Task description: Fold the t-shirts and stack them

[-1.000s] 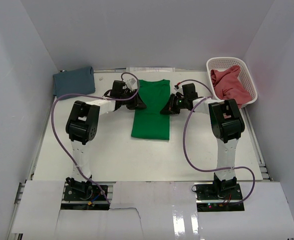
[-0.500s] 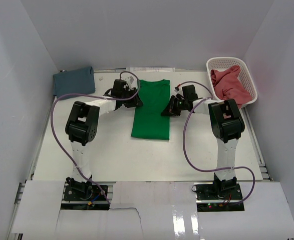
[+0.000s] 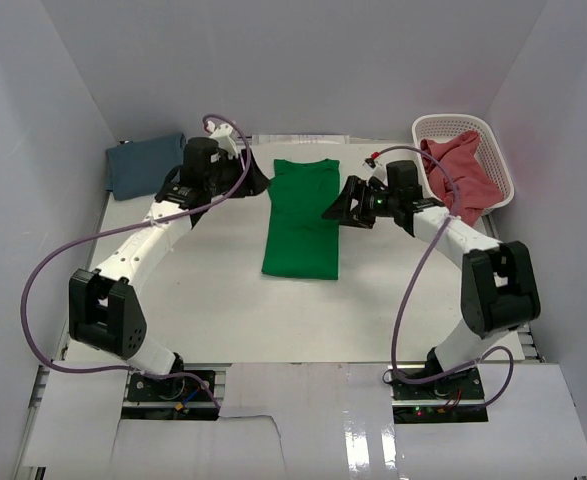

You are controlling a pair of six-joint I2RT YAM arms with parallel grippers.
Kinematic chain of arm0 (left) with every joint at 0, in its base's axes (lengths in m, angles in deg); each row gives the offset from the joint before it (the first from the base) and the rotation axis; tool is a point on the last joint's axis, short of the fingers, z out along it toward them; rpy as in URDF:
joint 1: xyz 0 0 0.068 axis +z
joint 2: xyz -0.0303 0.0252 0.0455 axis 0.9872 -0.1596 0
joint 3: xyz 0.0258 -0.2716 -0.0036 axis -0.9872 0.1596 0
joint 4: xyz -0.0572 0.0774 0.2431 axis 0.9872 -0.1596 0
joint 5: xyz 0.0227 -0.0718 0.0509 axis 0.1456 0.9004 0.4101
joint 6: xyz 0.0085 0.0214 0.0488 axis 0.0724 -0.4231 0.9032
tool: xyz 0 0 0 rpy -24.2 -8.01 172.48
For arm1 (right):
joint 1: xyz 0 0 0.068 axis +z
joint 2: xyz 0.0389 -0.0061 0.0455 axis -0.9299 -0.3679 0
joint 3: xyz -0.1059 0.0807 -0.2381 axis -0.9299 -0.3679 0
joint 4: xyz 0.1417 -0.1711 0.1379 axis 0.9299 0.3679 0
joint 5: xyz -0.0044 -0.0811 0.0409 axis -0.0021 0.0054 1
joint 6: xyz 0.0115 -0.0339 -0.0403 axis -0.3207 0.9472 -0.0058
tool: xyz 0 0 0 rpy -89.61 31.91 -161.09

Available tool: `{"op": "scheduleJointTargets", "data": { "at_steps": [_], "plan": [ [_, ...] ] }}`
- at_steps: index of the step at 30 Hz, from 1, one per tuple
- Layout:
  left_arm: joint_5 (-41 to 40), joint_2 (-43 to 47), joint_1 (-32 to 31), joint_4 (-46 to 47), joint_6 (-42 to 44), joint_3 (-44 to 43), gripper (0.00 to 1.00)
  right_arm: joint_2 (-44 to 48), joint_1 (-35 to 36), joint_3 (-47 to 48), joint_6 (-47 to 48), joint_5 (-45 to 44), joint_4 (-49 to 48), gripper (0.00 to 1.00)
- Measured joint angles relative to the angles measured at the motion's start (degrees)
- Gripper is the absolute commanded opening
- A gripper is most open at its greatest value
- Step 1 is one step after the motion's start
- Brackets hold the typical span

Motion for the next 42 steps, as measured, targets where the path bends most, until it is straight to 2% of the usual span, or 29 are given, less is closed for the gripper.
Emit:
{"op": "scheduleJointTargets", "data": {
  "at_steps": [4, 7, 10, 11, 16, 21, 24, 30, 42],
  "plan": [
    [4.7, 1.6, 0.0, -2.4, -3.5, 12.0, 0.65, 10.0, 0.0, -10.5, -0.3, 1.0, 1.4, 0.81],
    [8.0, 1.4, -0.1, -3.7, -6.8, 22.0, 0.65, 13.9, 0.0, -20.6, -2.5, 2.6, 1.5, 0.81],
    [10.4, 1.4, -0.1, -4.0, -9.6, 28.6, 0.76, 15.3, 0.0, -28.4, -5.4, 3.8, 1.5, 0.82],
    [11.0, 1.4, -0.2, -3.8, -10.6, 29.7, 0.77, 15.9, 0.0, -30.5, -6.3, 4.0, 1.2, 0.83],
    [13.7, 1.4, -0.3, 0.5, -15.0, 32.1, 0.77, 18.5, 0.0, -35.5, -10.8, 4.3, -3.1, 0.83],
    [13.5, 1.4, -0.3, 4.9, -19.5, 34.1, 0.77, 18.4, 0.1, -41.1, -17.9, 3.8, -15.3, 0.82],
    [13.0, 0.9, -0.3, 7.8, -22.3, 35.2, 0.76, 15.7, 0.4, -45.0, -23.1, 3.7, -22.4, 0.79],
    [12.9, -2.9, -0.3, 12.3, -26.7, 36.1, 0.76, 11.4, 2.2, -45.3, -28.6, 2.3, -31.9, 0.77],
    [8.4, -3.0, -0.3, 14.3, -30.4, 36.1, 0.74, 8.5, 4.2, -40.3, -30.0, -7.2, -33.1, 0.75]
  ]
}}
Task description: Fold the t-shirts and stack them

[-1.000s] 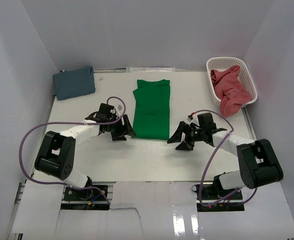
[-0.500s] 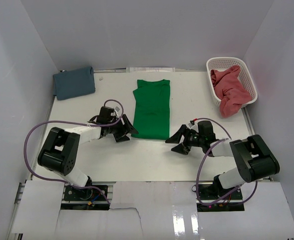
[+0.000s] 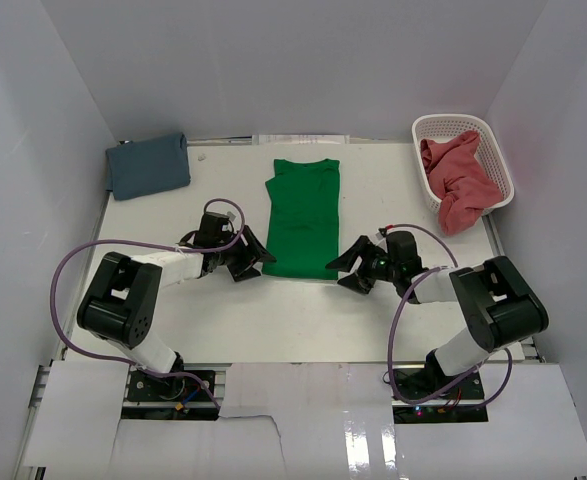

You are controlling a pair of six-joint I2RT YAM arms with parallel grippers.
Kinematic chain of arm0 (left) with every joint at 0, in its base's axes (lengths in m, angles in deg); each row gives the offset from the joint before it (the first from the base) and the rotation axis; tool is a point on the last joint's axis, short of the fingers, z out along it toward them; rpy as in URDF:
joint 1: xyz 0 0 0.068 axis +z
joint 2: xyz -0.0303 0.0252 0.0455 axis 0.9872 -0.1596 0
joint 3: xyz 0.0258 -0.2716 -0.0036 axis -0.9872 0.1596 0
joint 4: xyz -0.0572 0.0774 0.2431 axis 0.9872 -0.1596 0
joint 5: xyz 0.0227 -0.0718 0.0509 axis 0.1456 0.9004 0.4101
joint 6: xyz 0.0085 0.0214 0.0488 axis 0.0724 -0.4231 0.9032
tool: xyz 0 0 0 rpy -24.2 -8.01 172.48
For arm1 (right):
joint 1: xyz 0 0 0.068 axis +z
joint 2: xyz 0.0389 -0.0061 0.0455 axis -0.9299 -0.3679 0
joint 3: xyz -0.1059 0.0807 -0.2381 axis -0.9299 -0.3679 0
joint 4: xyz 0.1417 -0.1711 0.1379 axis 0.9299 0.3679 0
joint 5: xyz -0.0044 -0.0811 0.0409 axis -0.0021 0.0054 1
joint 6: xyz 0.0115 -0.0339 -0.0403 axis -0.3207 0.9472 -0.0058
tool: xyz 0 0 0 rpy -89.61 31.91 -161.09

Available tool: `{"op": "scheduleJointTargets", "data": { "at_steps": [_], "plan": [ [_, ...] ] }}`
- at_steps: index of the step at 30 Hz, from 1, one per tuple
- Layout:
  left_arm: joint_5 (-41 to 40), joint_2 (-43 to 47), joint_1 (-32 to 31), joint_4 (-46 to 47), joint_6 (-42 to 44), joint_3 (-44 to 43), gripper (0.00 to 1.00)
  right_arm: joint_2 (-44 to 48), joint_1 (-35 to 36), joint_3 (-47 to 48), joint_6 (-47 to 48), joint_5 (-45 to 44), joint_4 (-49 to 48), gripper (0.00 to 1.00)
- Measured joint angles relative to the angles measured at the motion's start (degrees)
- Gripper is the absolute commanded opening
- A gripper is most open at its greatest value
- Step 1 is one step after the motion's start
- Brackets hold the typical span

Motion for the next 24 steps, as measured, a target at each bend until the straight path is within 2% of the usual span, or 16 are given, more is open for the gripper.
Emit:
{"op": "scheduleJointTargets", "data": {
  "at_steps": [6, 8, 9, 14, 16, 18, 21, 22, 24],
  "plan": [
    [-0.9, -0.1, 0.0, 0.3, -0.7, 0.0, 0.73, -4.1, 0.1, 3.2, 0.1, -0.4, -0.7, 0.69],
    [-1.2, -0.1, 0.0, 0.5, -0.7, 0.0, 0.72, -4.9, 0.2, 3.4, 0.1, -0.2, -1.4, 0.64],
    [-1.3, -0.2, 0.0, 0.5, -0.7, 0.0, 0.71, -5.2, 0.3, 3.6, 0.3, -0.2, -1.6, 0.51],
    [-1.4, -1.1, 0.0, 1.2, -0.6, -0.1, 0.60, -6.4, 0.6, 3.7, 1.0, -1.0, -0.9, 0.22],
    [-1.5, -1.5, 0.0, 1.4, -0.5, -0.1, 0.48, -6.5, 0.7, 3.7, 1.3, -1.1, 0.0, 0.08],
    [-2.1, -2.0, 0.0, 1.4, 0.0, -0.1, 0.37, -6.4, 0.7, 3.7, 1.6, -1.3, 0.5, 0.08],
    [-2.3, -2.7, 0.0, 1.5, 0.2, -0.2, 0.29, -6.4, 0.7, 3.9, 1.9, -1.6, 1.7, 0.08],
    [-2.4, -2.8, 0.0, 1.4, 0.4, -0.2, 0.22, -6.4, 0.7, 4.0, 2.0, -1.6, 2.0, 0.08],
    [-2.6, -3.1, 0.0, 1.3, 0.6, -0.2, 0.14, -6.4, 0.8, 4.5, 2.3, -1.6, 2.8, 0.08]
  ]
}}
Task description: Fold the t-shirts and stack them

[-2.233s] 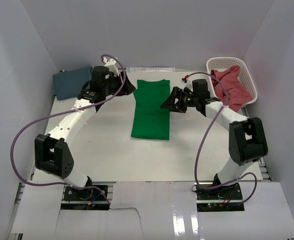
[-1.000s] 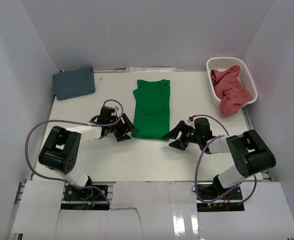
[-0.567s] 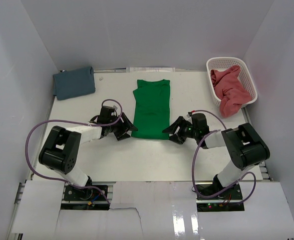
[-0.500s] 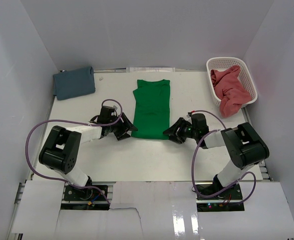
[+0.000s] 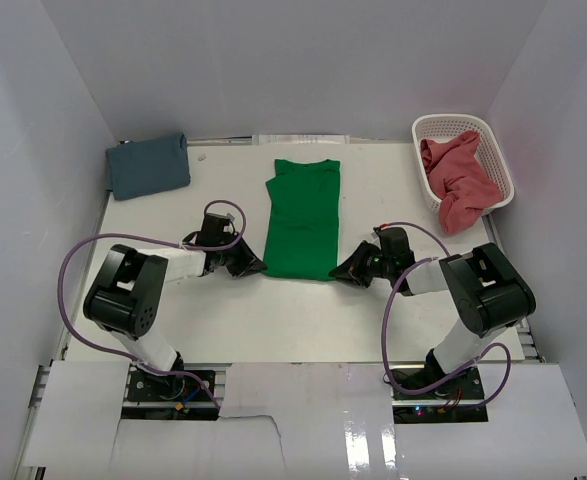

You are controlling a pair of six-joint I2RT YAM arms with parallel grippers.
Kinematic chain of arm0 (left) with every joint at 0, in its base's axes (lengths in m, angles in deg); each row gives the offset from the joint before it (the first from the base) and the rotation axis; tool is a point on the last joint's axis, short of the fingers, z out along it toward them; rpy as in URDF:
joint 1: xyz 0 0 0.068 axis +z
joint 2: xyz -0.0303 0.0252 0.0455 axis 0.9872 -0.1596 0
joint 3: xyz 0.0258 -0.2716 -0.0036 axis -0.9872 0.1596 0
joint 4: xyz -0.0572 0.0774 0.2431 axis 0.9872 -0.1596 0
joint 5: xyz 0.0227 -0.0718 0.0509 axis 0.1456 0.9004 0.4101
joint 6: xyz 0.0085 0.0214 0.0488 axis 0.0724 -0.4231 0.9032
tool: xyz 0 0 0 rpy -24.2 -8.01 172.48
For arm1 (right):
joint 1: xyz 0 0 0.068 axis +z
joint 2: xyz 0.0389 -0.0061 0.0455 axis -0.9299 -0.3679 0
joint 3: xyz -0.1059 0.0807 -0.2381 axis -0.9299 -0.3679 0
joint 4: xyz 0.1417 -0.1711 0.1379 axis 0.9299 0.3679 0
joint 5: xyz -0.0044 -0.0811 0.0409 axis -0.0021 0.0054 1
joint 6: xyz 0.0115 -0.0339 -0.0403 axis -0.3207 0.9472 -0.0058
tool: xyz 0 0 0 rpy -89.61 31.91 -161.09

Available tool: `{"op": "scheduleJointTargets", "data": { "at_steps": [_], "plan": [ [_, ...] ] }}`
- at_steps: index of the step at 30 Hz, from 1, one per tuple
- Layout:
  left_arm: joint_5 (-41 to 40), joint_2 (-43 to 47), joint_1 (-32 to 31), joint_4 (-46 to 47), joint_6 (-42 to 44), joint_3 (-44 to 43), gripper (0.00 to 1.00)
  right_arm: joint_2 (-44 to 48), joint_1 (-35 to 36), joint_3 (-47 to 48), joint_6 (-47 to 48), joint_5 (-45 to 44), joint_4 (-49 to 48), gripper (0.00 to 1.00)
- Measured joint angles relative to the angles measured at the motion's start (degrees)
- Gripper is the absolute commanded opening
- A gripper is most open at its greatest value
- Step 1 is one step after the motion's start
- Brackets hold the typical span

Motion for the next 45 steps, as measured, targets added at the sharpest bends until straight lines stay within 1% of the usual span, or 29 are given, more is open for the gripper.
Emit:
{"op": "scheduleJointTargets", "data": {
  "at_steps": [1, 2, 7, 12, 17, 23, 27, 29, 34, 39, 45],
  "plan": [
    [0.1, -0.3, 0.0, 0.1, 0.2, 0.0, 0.10, 0.0, 0.1, 0.3, 0.0, 0.0, 0.3, 0.08],
    [0.5, -0.5, 0.0, 0.1, 0.3, -0.2, 0.00, 0.0, 0.1, 0.4, 0.2, 0.0, 0.4, 0.08],
    [1.5, -0.7, 0.0, 0.0, 1.7, -0.5, 0.00, 0.0, 0.2, 1.9, 1.6, 0.3, 3.0, 0.08],
    [3.2, 0.2, 0.0, -0.7, 2.1, 0.5, 0.00, 0.5, 0.4, 4.0, 5.3, 1.1, 9.3, 0.08],
    [5.2, 6.1, -0.9, -4.8, 2.6, 5.2, 0.00, 3.2, 1.3, 3.7, 9.3, 3.5, 15.5, 0.08],
    [6.7, 15.3, -4.0, -10.3, 2.3, 10.3, 0.00, 10.2, 2.3, -1.3, 12.0, 5.8, 21.0, 0.08],
    [6.9, 22.3, -7.5, -13.9, 0.9, 13.3, 0.00, 16.3, 4.4, -5.2, 12.0, 6.7, 25.5, 0.08],
    [7.0, 24.6, -8.6, -15.4, 0.2, 14.4, 0.00, 19.5, 5.8, -6.7, 11.8, 7.1, 27.6, 0.08],
    [7.5, 27.6, -9.0, -18.0, -1.5, 16.2, 0.00, 25.2, 8.3, -7.8, 11.1, 7.7, 32.0, 0.08],
    [7.5, 31.6, -9.2, -23.2, -2.4, 15.0, 0.00, 31.0, 8.9, -6.9, 10.3, 7.8, 37.1, 0.08],
    [7.0, 32.9, -9.2, -29.2, -2.2, 5.6, 0.00, 32.5, 9.1, -0.4, 11.4, 7.7, 44.1, 0.08]
  ]
}}
